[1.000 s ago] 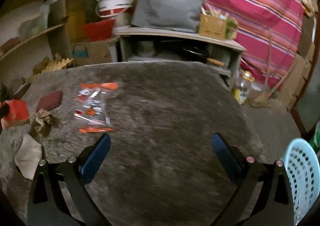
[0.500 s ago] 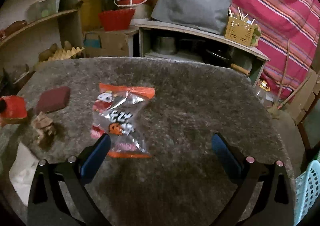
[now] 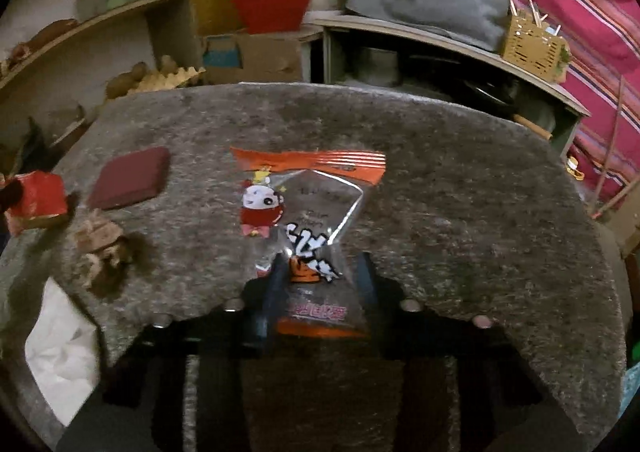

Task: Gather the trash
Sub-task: 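Grasp the red snack wrapper with the left gripper while the right gripper grasps the clear candy bag, then carry both items over the light blue basket and open both grippers to drop them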

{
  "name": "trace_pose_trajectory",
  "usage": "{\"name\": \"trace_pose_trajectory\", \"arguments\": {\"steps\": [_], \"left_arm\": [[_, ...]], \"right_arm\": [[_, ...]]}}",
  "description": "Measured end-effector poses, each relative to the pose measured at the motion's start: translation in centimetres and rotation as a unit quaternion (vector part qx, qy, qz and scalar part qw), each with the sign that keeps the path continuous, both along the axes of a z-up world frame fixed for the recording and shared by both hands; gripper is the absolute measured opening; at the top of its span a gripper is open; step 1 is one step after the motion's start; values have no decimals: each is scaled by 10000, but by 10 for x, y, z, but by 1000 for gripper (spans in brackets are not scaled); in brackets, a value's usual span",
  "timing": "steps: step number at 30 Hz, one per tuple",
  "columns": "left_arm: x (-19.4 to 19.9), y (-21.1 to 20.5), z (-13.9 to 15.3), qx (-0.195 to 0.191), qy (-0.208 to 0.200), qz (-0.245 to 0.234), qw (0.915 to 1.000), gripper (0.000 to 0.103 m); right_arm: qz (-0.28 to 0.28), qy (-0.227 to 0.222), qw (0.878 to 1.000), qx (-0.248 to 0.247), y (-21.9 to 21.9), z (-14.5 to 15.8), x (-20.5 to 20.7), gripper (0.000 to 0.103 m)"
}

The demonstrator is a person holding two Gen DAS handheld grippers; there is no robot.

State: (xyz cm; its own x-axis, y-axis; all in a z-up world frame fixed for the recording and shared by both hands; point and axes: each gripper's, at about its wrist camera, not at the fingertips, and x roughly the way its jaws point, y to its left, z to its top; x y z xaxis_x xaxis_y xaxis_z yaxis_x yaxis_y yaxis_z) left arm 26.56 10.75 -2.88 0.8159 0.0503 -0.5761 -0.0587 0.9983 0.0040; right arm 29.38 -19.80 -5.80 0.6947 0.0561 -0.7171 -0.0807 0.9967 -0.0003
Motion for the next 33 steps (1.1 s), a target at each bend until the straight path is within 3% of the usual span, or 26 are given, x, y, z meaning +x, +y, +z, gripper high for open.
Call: {"name": "trace_pose_trajectory", "arguments": {"steps": [5, 19, 29, 33], "left_arm": [[-5, -5, 5, 49, -65, -22, 10000, 27], [-37, -48, 29, 65, -322, -339, 9989, 27], [-68, -155, 40, 171, -456, -1181, 9918, 27], [-78, -206, 45, -181, -452, -1562, 9865, 27]], "right_arm": [[-93, -194, 9996, 195, -16, 13, -17, 10], [-589, -522, 9965, 286, -88, 47, -79, 10], [-1074, -683, 9916, 245, -170, 69, -143, 10], [-1299, -727, 9888, 93, -203, 75, -172, 10]]}}
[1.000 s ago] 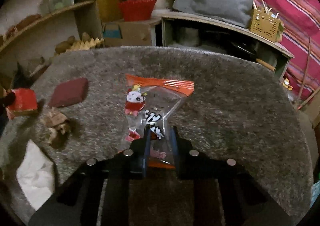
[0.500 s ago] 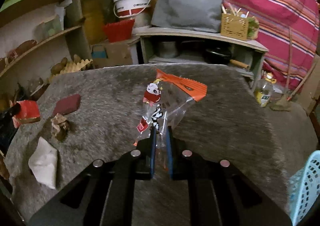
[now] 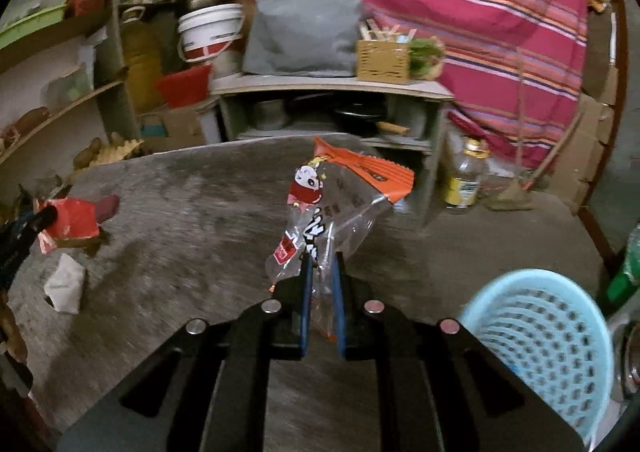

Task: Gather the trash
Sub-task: 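Carry both items over the light blue basket and open both grippers to drop them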

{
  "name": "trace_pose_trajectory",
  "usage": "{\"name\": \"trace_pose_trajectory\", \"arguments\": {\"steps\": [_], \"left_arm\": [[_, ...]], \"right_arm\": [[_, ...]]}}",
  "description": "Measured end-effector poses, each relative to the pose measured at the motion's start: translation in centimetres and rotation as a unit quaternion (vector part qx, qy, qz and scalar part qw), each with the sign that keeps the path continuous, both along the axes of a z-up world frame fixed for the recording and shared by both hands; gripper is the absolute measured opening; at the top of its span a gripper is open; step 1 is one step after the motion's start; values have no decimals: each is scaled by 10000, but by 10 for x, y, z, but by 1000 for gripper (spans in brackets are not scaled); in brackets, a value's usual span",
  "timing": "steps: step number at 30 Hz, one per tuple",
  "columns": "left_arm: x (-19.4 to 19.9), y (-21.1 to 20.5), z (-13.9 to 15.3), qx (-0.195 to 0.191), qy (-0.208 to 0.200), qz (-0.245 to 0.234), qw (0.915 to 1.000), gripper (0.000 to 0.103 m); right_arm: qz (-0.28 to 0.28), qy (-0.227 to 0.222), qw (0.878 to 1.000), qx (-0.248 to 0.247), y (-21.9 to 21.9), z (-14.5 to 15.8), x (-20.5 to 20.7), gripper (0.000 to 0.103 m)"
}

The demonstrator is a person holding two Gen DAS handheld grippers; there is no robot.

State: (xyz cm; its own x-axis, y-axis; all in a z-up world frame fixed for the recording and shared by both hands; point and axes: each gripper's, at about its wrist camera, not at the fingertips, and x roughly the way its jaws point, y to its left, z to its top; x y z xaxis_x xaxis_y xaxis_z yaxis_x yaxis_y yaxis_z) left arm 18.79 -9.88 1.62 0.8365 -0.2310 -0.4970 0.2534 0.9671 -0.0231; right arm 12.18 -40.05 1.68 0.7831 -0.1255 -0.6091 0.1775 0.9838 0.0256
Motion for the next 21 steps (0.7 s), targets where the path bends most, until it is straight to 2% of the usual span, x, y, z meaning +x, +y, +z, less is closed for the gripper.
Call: {"name": "trace_pose_trajectory", "arguments": {"steps": [9, 15, 21], "left_arm": [[-34, -127, -3, 107, -53, -877, 9961, 27], [-54, -193, -8, 258, -48, -1297, 9912, 27], [-74, -249, -13, 348, -59, -1723, 9844, 27]], "right_arm": [[-827, -10, 9965, 82, -98, -1, -71, 10], [-1099, 76, 9938, 134, -139, -10, -99, 10], [-1144, 282, 9926, 305, -166, -25, -115, 10]]}}
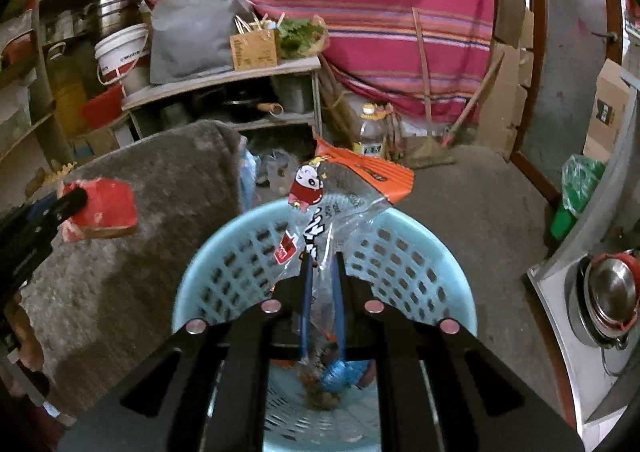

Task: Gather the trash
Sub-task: 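Carry both items over the light blue basket and open both grippers to drop them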

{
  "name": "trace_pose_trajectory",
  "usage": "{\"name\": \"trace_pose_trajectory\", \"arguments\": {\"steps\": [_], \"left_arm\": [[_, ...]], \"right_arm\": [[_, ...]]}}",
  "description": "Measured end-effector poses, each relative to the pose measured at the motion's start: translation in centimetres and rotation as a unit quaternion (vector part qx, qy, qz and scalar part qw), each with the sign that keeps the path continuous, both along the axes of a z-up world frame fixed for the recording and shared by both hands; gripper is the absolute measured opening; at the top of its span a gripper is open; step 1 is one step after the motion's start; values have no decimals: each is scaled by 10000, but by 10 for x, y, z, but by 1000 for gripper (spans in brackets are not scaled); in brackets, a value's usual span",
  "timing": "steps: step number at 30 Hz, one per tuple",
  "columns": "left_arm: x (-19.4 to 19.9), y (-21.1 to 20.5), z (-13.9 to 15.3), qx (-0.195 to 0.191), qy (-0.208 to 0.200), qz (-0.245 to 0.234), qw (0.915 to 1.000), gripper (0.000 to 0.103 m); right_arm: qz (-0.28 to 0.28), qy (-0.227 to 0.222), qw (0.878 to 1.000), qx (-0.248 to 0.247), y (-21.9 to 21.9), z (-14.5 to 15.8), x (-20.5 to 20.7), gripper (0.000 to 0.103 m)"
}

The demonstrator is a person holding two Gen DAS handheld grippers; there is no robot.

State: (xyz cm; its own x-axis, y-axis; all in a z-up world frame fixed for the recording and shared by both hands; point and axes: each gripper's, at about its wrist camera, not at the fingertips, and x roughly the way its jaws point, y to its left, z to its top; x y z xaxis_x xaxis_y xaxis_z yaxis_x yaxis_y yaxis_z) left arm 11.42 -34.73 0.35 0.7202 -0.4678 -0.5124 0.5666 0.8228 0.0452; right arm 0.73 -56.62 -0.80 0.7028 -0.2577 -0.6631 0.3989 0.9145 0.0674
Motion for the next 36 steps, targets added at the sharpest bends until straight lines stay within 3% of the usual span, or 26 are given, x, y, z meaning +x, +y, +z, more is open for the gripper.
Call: {"name": "trace_pose_trajectory", "arguments": {"steps": [7, 14, 16, 17, 21, 24, 29, 33, 34, 35, 36], "left_arm": [[-24, -63, -4, 32, 29, -540, 9985, 27], [-31, -97, -8, 0, 159, -817, 9965, 28], [-32, -102, -8, 50, 190, -828, 9964, 37], [-32, -103, -7, 40, 173, -827, 9964, 47], [-34, -92, -2, -22, 46, -705, 9975, 76], [-30, -75, 1, -65, 39, -523, 9986, 85], [-22, -24, 2, -16, -104, -65, 9999, 92], [-12, 30, 2, 94, -202, 376, 9990, 96], [-10, 43, 2, 107, -215, 454, 9987, 96], [-7, 62, 0, 132, -228, 616, 9978, 97], [-3, 79, 0, 139, -220, 748, 9969, 97]], "right_arm": [[-199, 76, 9996, 168, -23, -10, -16, 10], [-233, 78, 9995, 215, -31, -12, -19, 10], [-225, 77, 9995, 216, -30, -12, -19, 10], [-219, 87, 9995, 222, -29, -13, -18, 10], [-196, 97, 9995, 245, -29, -13, -17, 10], [-150, 97, 9995, 259, -25, -13, -12, 10], [-108, 173, 9991, 369, -17, -17, 2, 12], [-123, 558, 9974, 448, -7, -28, 18, 14], [-173, 639, 9967, 466, -6, -31, 21, 22], [-218, 691, 9963, 465, -5, -32, 22, 48], [-284, 717, 9962, 410, -2, -32, 24, 64]]}}
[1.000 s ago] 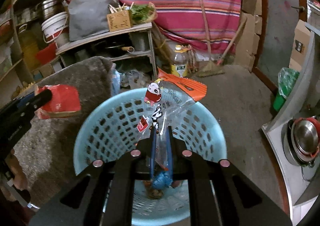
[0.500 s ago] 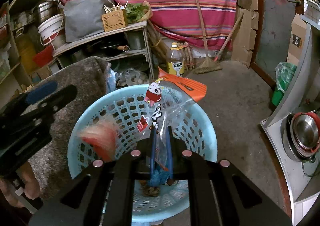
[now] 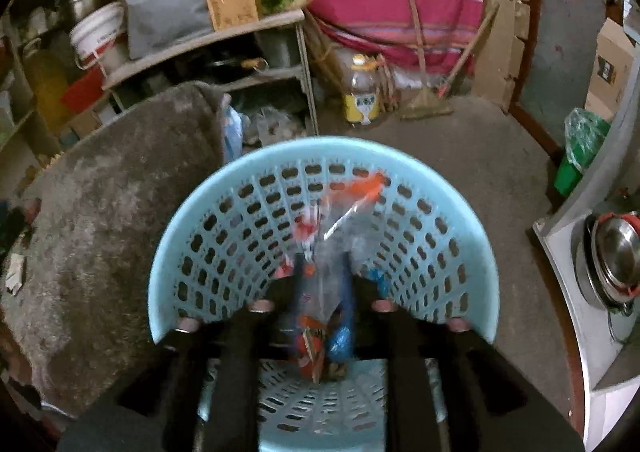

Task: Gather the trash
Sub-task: 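Carry both items over the light blue basket and open both grippers to drop them, then grasp the white mask with the left gripper while the right gripper grasps the brown paper scrap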

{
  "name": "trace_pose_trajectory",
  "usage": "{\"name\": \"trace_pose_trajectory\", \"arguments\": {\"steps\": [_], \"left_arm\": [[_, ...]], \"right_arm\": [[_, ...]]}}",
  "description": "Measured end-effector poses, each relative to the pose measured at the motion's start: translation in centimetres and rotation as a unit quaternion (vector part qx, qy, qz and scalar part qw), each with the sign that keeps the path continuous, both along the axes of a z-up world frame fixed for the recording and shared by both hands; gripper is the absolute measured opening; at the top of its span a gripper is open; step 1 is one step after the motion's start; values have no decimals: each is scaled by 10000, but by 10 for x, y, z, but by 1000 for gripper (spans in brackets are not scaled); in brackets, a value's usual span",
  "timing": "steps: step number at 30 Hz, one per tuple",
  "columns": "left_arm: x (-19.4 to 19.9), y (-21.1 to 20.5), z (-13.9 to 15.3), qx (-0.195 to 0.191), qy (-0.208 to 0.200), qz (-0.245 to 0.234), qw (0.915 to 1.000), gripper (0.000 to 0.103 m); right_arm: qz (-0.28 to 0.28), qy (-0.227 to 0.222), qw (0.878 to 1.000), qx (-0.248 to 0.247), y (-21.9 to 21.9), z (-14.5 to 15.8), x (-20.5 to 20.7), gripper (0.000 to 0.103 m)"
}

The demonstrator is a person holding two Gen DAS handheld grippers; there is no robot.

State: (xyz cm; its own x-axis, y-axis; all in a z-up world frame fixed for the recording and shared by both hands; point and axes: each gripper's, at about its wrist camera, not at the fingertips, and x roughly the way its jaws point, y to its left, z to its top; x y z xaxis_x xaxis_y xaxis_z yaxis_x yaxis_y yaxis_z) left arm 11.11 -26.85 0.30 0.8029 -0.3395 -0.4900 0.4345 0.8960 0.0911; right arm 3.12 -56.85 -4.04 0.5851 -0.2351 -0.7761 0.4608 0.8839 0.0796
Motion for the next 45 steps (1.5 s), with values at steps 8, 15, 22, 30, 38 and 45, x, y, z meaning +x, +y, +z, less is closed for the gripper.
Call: {"name": "trace_pose_trajectory", "arguments": {"steps": [8, 15, 22, 30, 38, 45], "left_arm": [[34, 119, -19, 374, 8, 1105, 9932, 97], [62, 205, -40, 367, 284, 1946, 9798, 97], [90, 260, -63, -260, 1170, 2216, 9677, 97], [99, 253, -78, 5, 1568, 1906, 9691, 93], [105, 234, -81, 705, 1486, 1557, 9740, 44], [108, 262, -62, 717, 1184, 1439, 9799, 21]], "right_arm": [[-193, -265, 9985, -443, 29, 20, 13, 90], [65, -500, 9960, -741, 81, 34, 40, 95], [550, -567, 9933, -848, 135, 38, 70, 96], [858, -527, 9920, -768, 170, 35, 95, 96], [1181, -555, 9882, -806, 210, 36, 116, 96], [1565, -581, 9831, -751, 257, 31, 142, 96]]}}
